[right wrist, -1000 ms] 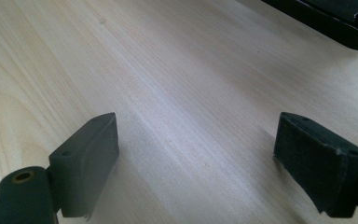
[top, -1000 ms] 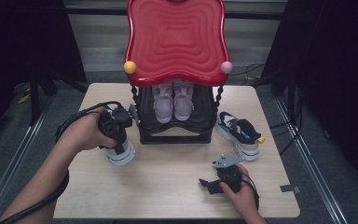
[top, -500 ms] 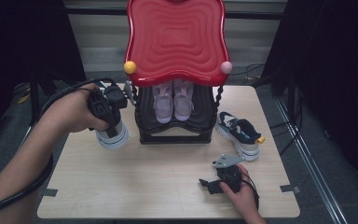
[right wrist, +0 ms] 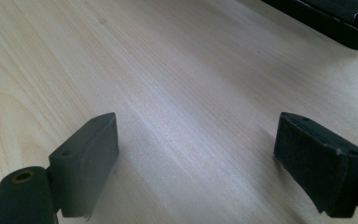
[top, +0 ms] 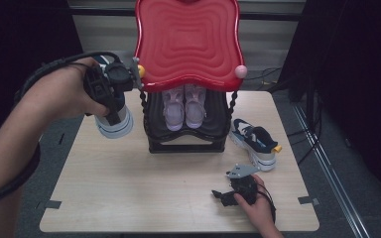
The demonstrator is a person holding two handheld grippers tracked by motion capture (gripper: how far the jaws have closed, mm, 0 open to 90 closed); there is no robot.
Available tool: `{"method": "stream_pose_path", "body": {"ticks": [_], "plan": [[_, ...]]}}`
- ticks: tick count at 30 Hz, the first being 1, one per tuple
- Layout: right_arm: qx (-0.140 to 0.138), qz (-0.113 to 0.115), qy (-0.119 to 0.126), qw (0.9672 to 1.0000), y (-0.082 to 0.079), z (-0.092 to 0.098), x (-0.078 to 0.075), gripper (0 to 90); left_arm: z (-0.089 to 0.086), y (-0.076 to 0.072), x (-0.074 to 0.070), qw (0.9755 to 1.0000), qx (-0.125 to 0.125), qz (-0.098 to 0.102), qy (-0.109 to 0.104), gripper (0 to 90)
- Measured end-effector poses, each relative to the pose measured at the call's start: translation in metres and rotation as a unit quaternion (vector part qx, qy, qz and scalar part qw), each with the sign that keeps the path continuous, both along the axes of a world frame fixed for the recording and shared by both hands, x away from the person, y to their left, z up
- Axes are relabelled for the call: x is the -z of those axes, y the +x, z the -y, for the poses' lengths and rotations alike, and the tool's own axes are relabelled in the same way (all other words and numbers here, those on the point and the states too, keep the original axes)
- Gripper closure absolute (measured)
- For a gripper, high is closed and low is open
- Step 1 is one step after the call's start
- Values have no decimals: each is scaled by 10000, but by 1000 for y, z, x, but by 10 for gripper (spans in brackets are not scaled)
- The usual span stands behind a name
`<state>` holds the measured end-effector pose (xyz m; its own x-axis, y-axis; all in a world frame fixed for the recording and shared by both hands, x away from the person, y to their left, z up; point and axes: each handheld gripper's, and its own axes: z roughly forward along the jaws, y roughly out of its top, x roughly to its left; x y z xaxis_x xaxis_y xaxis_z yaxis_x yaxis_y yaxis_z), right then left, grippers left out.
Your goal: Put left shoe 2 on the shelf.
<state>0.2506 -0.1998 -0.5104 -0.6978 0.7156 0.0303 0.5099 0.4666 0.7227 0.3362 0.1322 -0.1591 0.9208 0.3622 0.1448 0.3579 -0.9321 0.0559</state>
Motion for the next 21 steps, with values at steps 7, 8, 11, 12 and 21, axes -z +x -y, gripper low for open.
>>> {"method": "stream_pose_path", "body": {"ticks": [7,8,11,12,21], "plan": [[-2,13,7,10000,0,0,0,132,9,-2,-34,9994,94,329,28,726],[1,9,6,10000,0,0,0,132,14,-3,-41,9989,173,423,44,726],[1,9,6,10000,0,0,0,132,24,-6,-51,9976,332,594,84,725],[-1,13,7,10000,0,0,0,132,28,-6,-55,9973,369,635,100,725],[-1,13,7,10000,0,0,0,132,58,-4,-67,9919,770,1002,113,724]]}}
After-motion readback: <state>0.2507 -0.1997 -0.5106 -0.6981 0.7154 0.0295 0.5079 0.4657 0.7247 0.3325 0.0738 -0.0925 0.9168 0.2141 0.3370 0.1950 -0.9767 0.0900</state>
